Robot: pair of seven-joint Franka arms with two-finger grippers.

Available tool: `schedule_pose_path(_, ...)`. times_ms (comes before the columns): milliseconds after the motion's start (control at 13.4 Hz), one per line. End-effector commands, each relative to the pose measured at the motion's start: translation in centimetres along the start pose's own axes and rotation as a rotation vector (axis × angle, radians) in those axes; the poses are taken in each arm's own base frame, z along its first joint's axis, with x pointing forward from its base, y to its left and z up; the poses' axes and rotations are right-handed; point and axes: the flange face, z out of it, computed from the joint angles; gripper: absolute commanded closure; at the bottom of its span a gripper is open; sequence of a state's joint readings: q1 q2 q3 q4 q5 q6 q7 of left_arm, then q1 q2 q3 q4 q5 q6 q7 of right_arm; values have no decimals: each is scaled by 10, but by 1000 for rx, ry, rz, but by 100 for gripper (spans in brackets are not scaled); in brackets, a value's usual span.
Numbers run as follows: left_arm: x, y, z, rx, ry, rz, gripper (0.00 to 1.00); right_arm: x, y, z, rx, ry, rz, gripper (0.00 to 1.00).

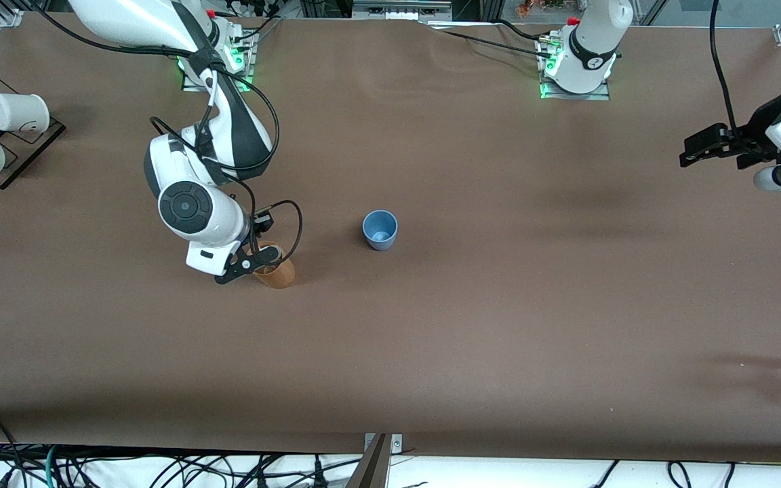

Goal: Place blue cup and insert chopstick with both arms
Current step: 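Grasp the pink chopstick and lift it from the wooden cup, then move the chopstick with the right gripper over the blue cup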

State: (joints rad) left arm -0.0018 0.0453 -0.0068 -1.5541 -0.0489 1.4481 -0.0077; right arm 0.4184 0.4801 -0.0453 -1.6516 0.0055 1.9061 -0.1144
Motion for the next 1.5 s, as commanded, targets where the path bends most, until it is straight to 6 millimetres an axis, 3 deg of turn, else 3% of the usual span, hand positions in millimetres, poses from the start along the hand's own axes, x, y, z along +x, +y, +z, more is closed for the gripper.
schedule_pose_path(0, -6, 15, 1, 27, 11, 40, 0, -2, 3, -6, 0, -2, -1, 95)
schedule_pose_path(299, -5, 17, 1, 27, 14, 44, 0, -7, 7, -31, 6, -30, 5, 97)
schedule_pose_path(524, -5, 16, 1, 27, 14, 42, 0, -11, 4, -65, 21, -61, 11, 97)
schedule_pose_path(748, -5, 14, 1, 27, 14, 39, 0, -18, 4, -80, 24, -68, 9, 97)
schedule_pose_path(1421, -3, 7, 2, 25, 9, 36, 0, -64, -15, -151, 23, -62, 159, 97)
